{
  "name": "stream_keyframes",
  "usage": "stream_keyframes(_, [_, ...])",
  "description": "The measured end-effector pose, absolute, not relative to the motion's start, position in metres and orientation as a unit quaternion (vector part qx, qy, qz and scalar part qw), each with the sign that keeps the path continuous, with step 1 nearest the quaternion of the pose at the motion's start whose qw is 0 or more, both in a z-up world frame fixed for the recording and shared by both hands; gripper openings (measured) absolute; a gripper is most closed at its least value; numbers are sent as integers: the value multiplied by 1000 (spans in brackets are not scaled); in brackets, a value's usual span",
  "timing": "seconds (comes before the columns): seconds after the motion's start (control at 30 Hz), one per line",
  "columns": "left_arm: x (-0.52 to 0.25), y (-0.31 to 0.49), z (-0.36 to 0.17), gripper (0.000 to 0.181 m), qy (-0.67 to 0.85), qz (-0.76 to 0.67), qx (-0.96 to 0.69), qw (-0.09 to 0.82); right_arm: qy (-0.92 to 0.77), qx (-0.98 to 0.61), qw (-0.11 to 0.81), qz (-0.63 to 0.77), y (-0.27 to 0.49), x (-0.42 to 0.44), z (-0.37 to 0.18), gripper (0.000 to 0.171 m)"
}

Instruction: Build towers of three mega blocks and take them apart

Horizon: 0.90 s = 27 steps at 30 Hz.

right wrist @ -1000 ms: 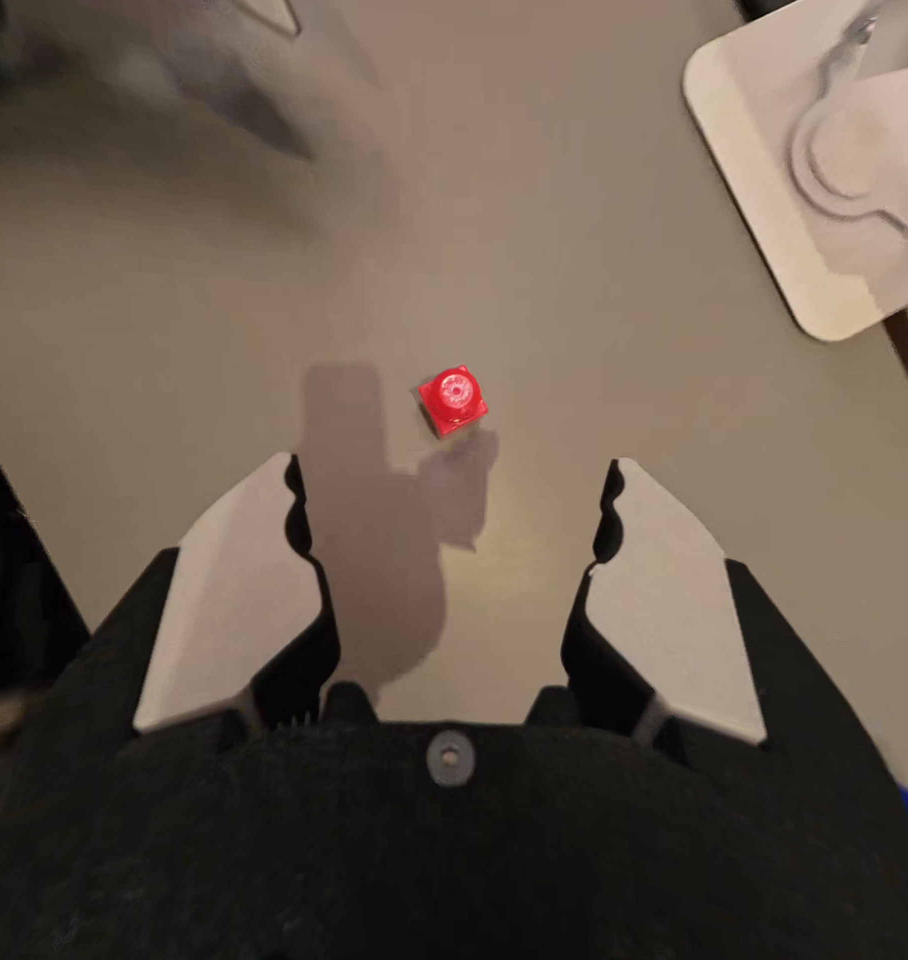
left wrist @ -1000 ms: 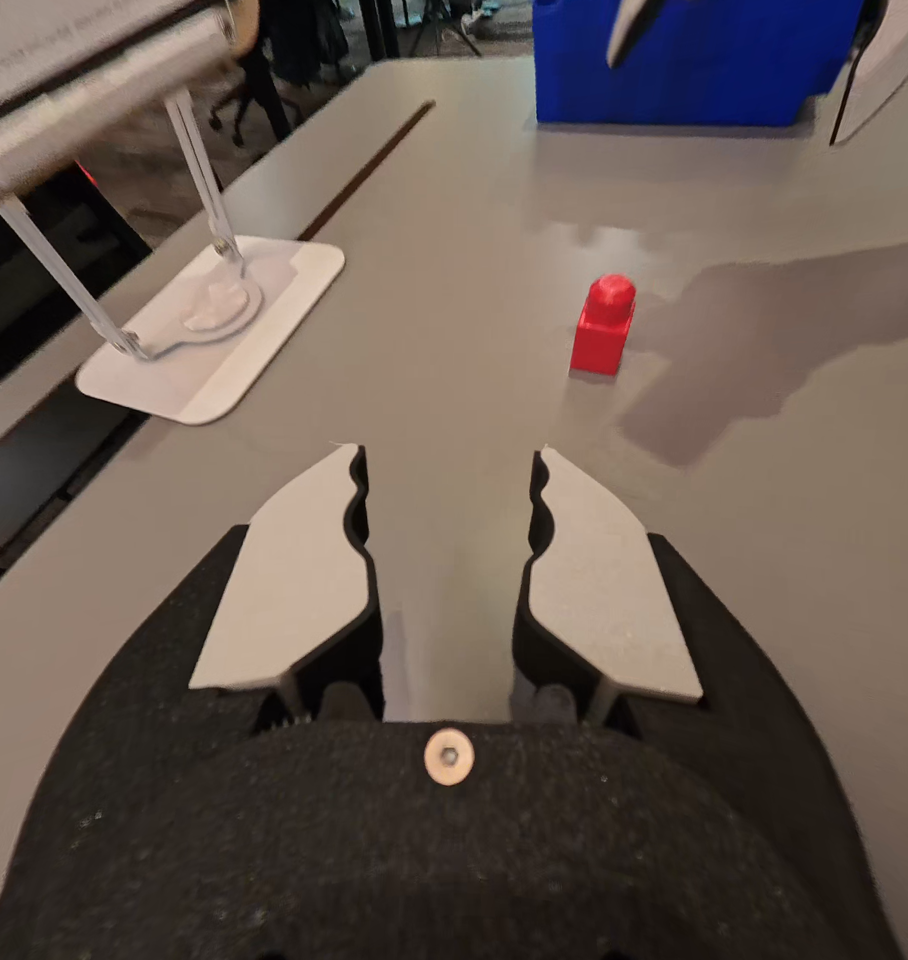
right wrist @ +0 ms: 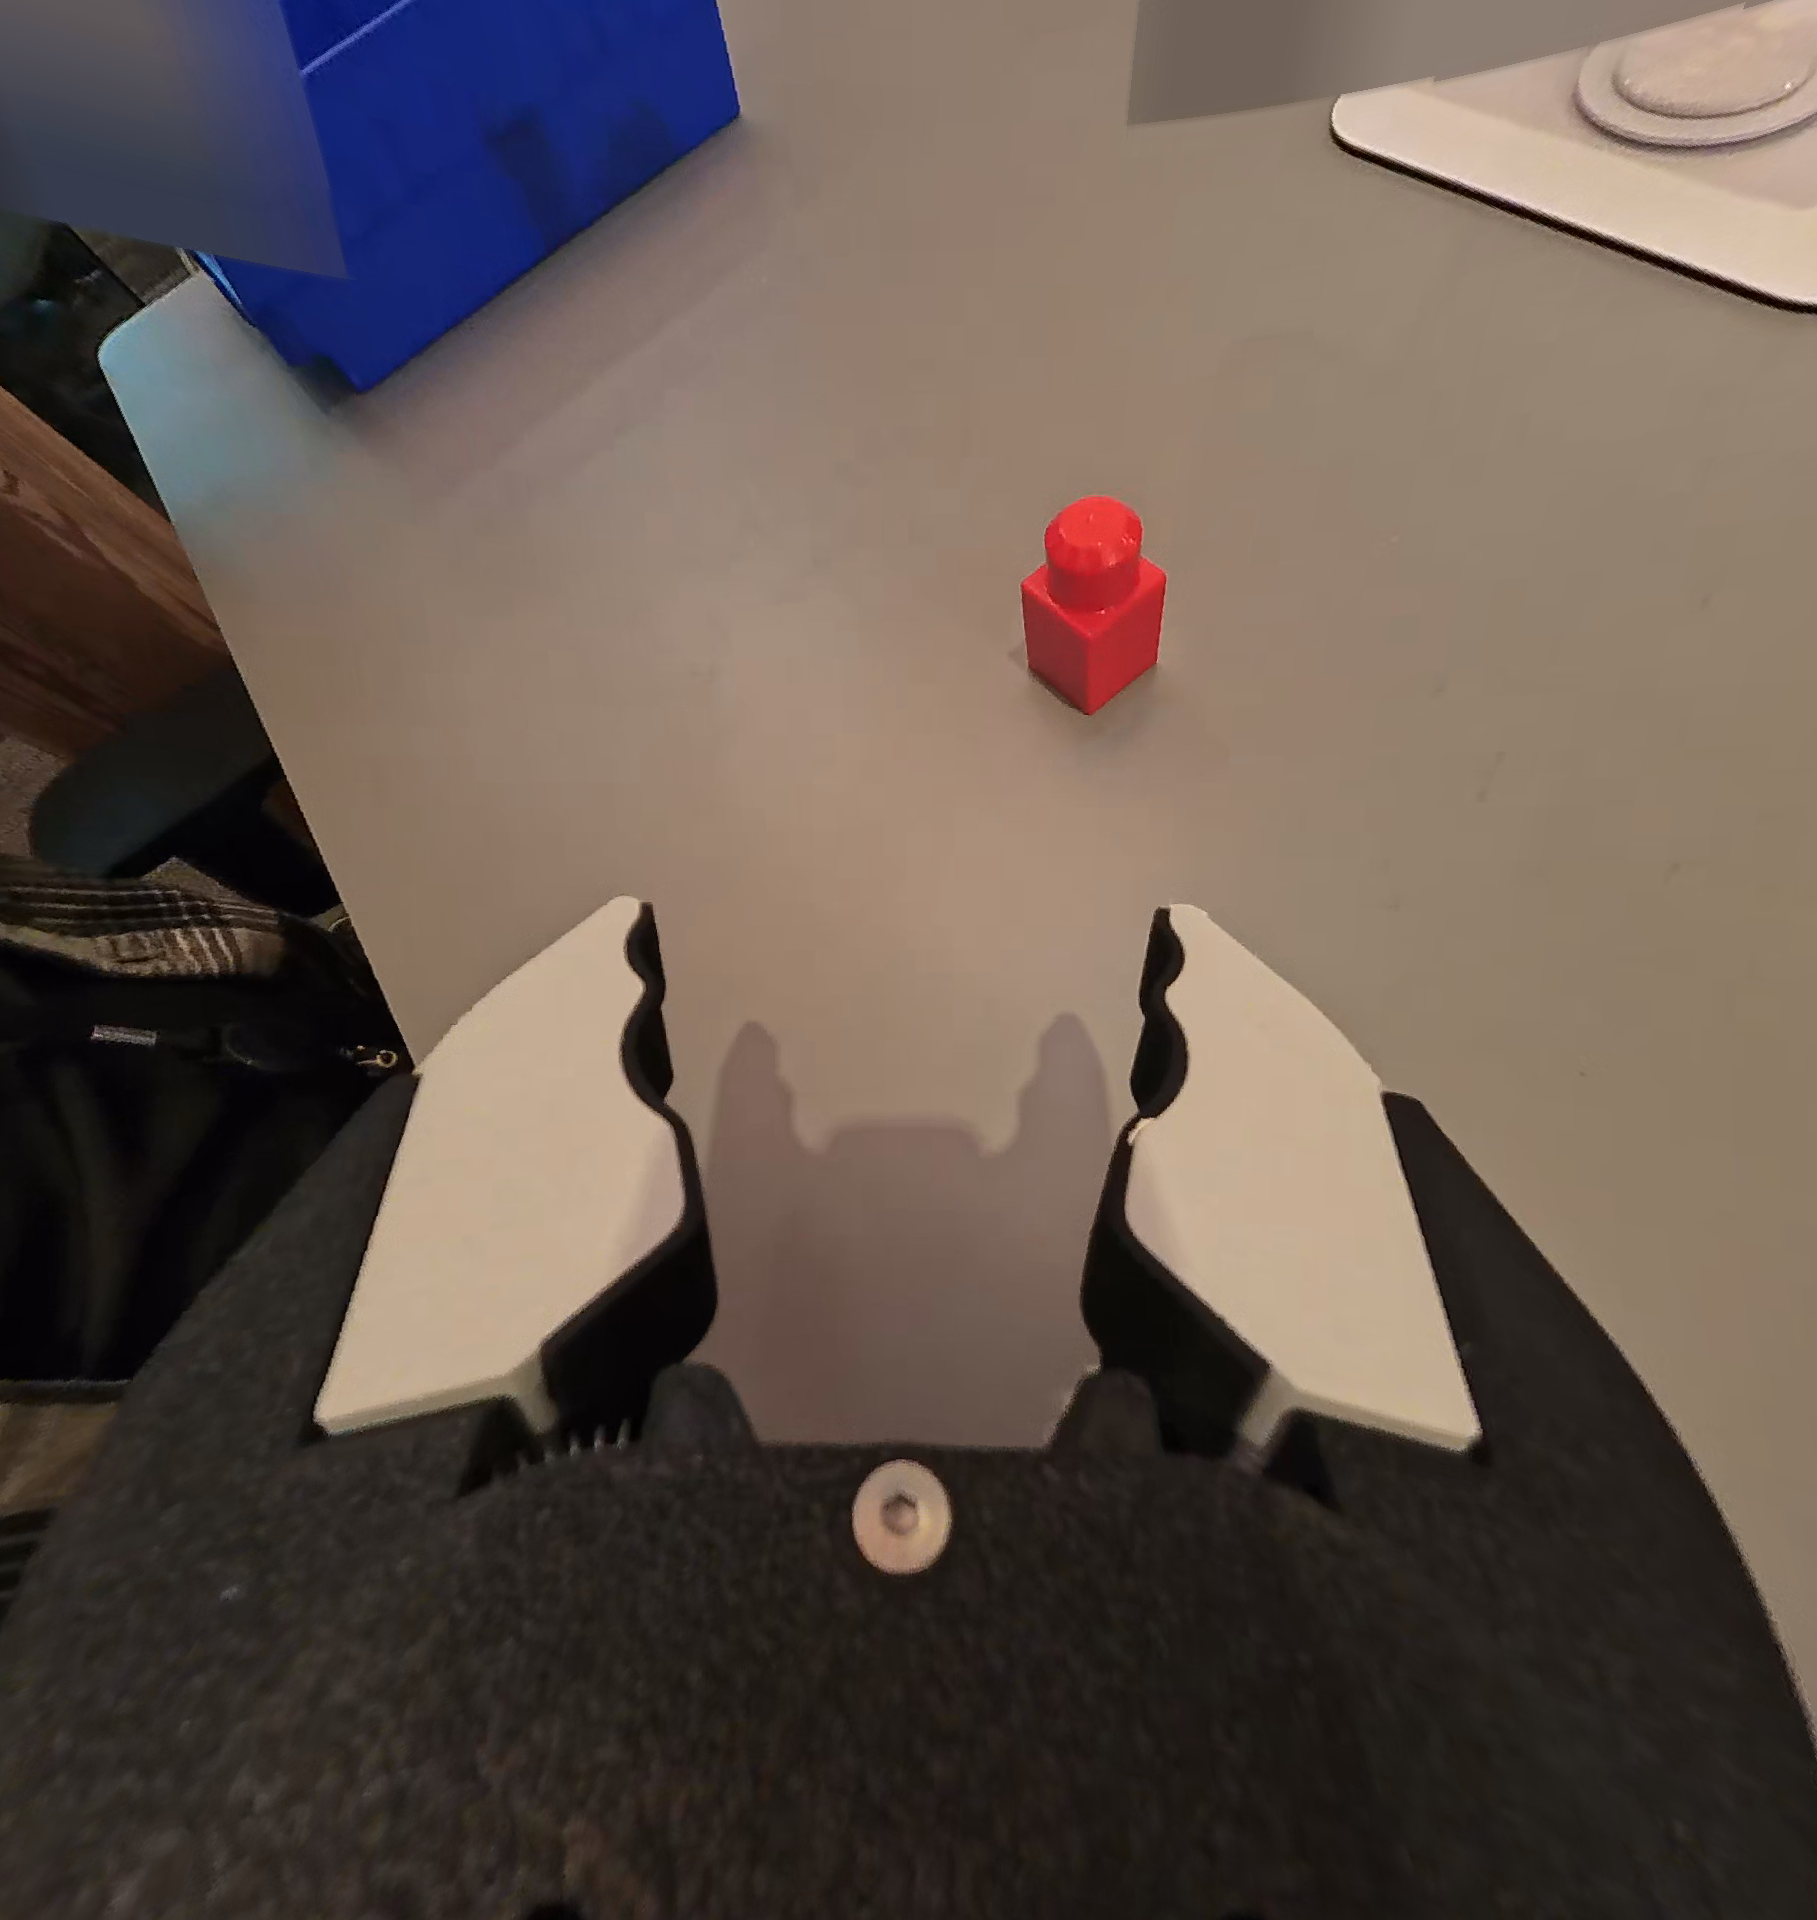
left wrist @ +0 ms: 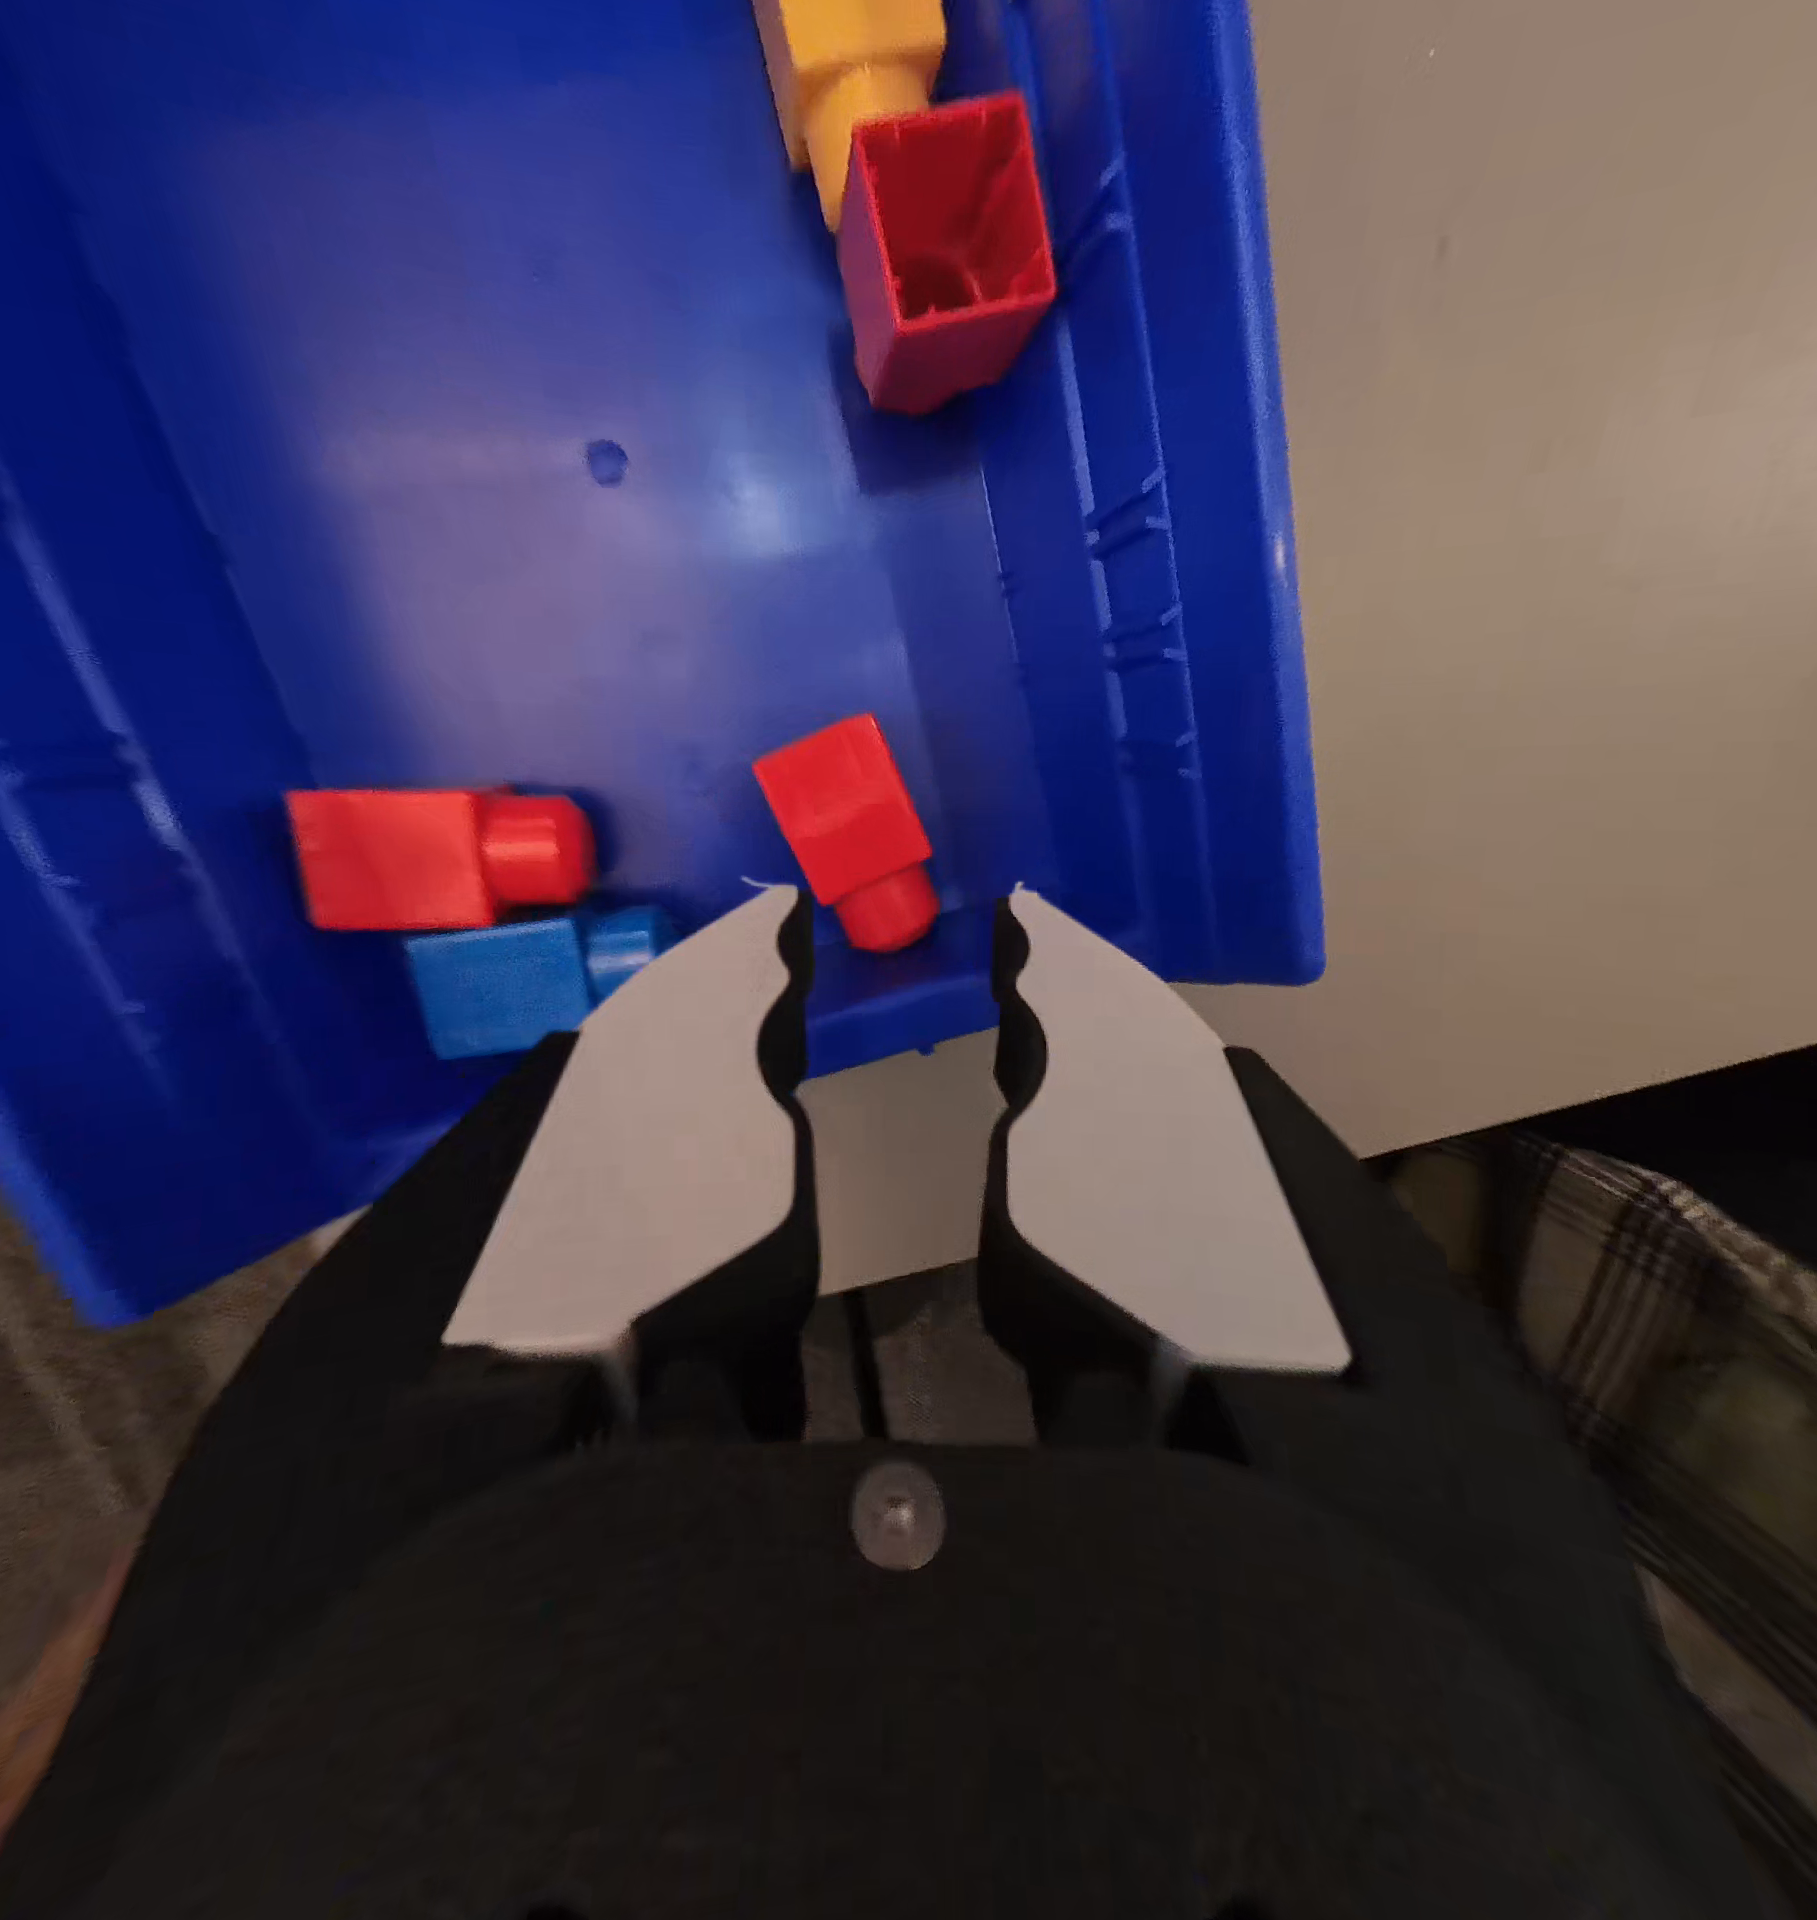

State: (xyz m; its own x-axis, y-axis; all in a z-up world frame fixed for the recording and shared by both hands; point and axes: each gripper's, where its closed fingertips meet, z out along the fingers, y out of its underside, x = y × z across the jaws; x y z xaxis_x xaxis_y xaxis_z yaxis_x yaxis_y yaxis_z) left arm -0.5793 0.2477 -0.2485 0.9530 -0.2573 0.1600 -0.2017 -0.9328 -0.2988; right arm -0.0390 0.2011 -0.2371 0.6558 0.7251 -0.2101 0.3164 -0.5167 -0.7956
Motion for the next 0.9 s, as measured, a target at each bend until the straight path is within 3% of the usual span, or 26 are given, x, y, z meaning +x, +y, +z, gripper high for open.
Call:
stream_keyframes(0.43, [-574, 248, -303, 46, 45, -81, -995, 43, -306, -825, 381, 284, 200, -30, -240, 88])
stream_keyframes(0.57, [-571, 250, -312, 34, 47, -88, -995, 19, -305, -824, 385, 281, 199, -27, -238, 88])
stream_keyframes(0.9, [-572, 259, -308, 34, 118, -96, -988, -8, -304, -823, 393, 274, 196, -25, -234, 87])
